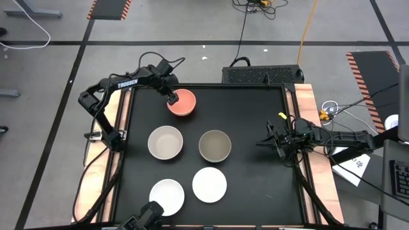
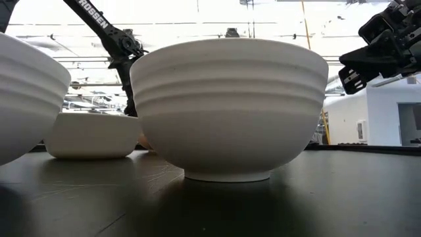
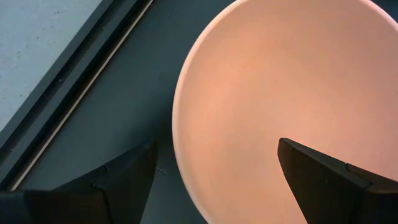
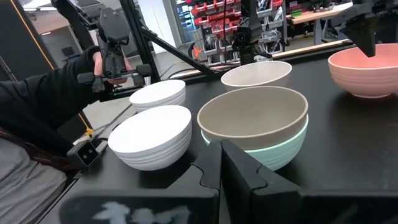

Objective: Nest bowls inside each other
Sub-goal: Stack the orange bowl on top of the brown bowl

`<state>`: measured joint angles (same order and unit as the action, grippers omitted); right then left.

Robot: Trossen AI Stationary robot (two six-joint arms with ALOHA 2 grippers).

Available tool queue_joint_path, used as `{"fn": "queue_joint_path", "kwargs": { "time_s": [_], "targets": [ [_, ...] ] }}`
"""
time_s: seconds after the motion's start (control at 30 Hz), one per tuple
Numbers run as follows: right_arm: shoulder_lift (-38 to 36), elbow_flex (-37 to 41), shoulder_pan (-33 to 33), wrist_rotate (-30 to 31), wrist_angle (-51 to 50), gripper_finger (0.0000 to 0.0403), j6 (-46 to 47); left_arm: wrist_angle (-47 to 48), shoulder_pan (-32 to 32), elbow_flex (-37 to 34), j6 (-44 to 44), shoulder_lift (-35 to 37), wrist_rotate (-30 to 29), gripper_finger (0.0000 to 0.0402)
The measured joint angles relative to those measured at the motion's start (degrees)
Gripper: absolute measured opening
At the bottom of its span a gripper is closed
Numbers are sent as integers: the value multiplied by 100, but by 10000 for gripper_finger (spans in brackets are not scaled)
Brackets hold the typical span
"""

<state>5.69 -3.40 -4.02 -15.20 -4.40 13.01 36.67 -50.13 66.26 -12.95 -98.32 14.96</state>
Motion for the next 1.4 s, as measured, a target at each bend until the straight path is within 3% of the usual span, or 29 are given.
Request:
{"fn": "queue_joint_path", "kwargs": {
  "time_s": [0.63,1.17,1.4],
  "targets": [
    [0,1,-1,0,0,0,7,-39,0,0,-96,2,0,322],
    [0,2,-1,0,-1,0,8,-33,0,0,-205,2,-5,109],
    [0,0,-2,0,-1,0,114,33,0,0,-387,6,-305,16]
  ]
}}
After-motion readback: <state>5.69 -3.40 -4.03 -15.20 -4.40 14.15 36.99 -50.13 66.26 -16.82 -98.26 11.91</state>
